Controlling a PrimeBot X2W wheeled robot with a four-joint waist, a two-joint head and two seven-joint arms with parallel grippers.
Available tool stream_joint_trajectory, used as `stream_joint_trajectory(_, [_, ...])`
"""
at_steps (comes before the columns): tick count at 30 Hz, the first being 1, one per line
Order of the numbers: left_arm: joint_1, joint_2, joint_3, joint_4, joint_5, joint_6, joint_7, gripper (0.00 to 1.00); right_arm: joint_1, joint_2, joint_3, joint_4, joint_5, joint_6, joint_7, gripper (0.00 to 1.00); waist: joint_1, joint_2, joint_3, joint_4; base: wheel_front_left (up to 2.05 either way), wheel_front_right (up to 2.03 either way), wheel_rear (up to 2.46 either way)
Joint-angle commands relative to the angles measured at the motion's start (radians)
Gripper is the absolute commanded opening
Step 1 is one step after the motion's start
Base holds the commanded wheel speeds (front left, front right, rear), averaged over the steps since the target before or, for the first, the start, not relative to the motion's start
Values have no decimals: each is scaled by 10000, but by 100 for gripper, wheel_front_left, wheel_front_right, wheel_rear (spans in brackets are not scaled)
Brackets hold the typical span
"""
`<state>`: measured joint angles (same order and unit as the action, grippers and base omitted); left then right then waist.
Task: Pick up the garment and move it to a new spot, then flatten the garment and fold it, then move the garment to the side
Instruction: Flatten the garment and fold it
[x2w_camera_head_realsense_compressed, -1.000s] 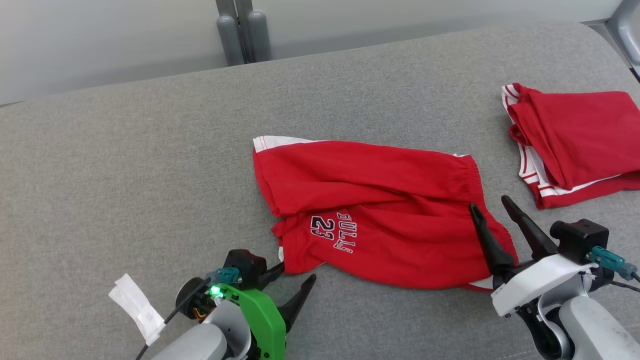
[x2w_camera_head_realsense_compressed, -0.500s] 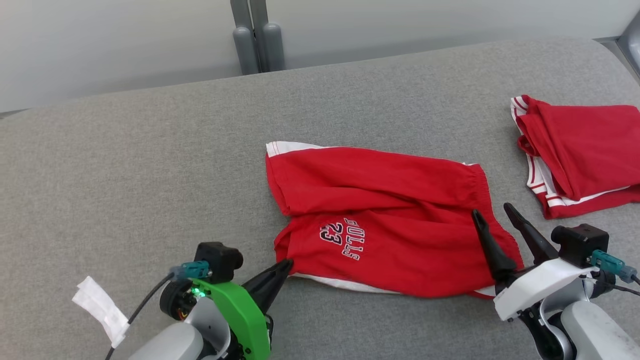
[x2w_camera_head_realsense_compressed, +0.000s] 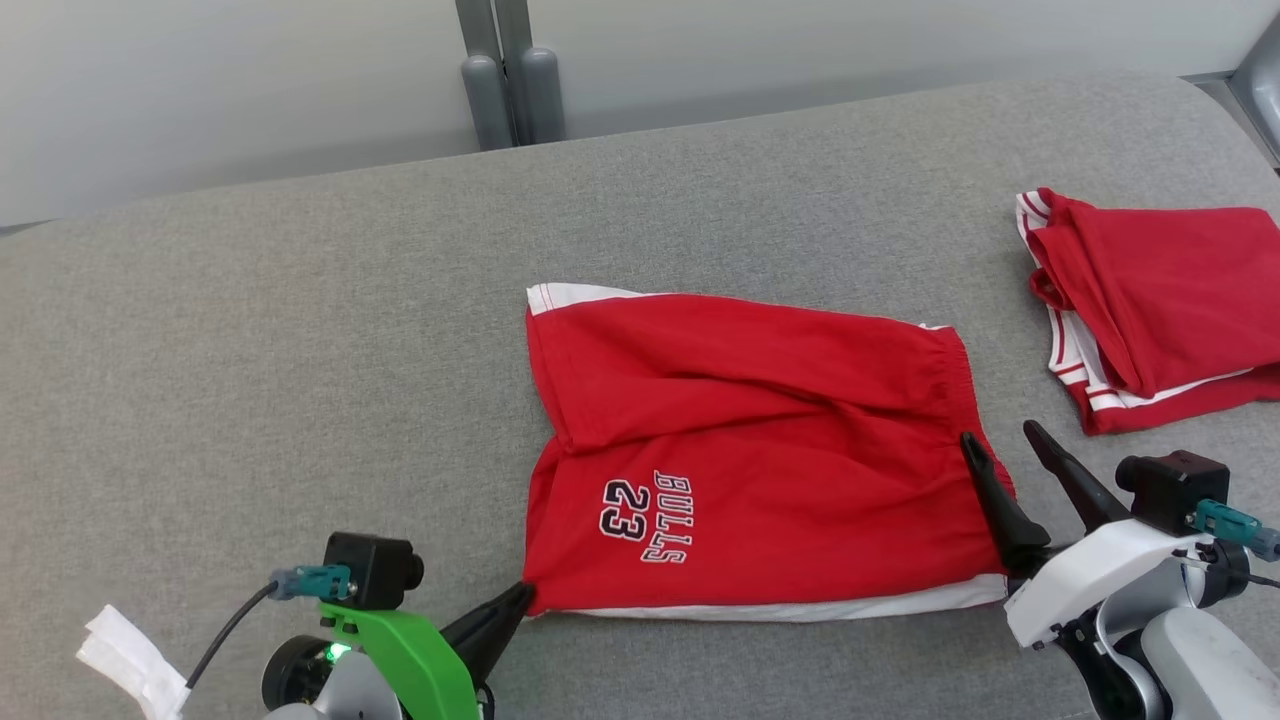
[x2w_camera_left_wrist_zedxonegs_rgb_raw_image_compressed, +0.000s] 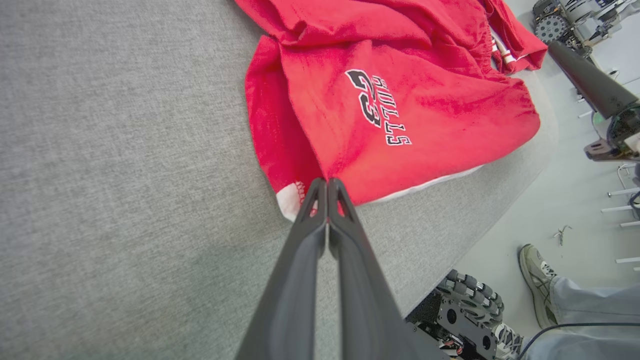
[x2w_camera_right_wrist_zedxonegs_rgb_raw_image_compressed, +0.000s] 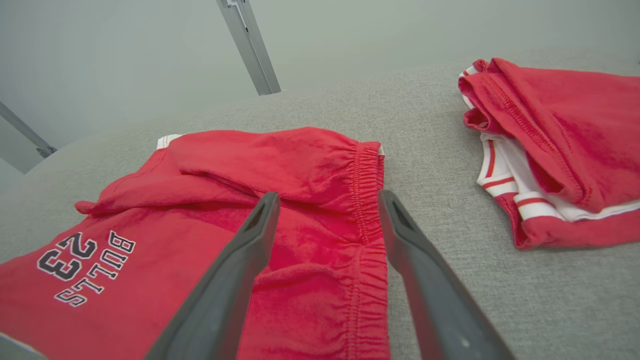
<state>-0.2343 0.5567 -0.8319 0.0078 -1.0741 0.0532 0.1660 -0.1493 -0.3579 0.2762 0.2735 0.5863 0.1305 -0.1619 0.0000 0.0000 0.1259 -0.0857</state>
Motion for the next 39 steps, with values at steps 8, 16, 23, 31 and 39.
stream_joint_trajectory(8, [-197,-661,134,2060,-30,-682,-890,22,27,-78,-92,2,-41,5,147,100,0,0,13,-102,0,0,0])
stream_joint_trajectory(16, [-503,-898,96,2887,559,-950,-1758,100,156,-153,-148,-124,-179,5,71,100,0,0,-274,57,0,0,0])
stream_joint_trajectory(23, [-212,-285,807,1805,1311,-4,-3304,100,344,-102,-470,-700,-616,5,-632,100,0,0,-738,358,0,0,0])
stream_joint_trajectory(31, [429,362,2302,292,2038,1473,-4252,100,578,179,-971,-1196,-1235,4,-897,100,0,0,-1129,792,0,0,0])
stream_joint_trajectory(39, [1929,-546,4588,-334,3547,1962,-4305,100,882,591,-1531,-1213,-1715,5,-995,100,0,0,-1266,1049,0,0,0])
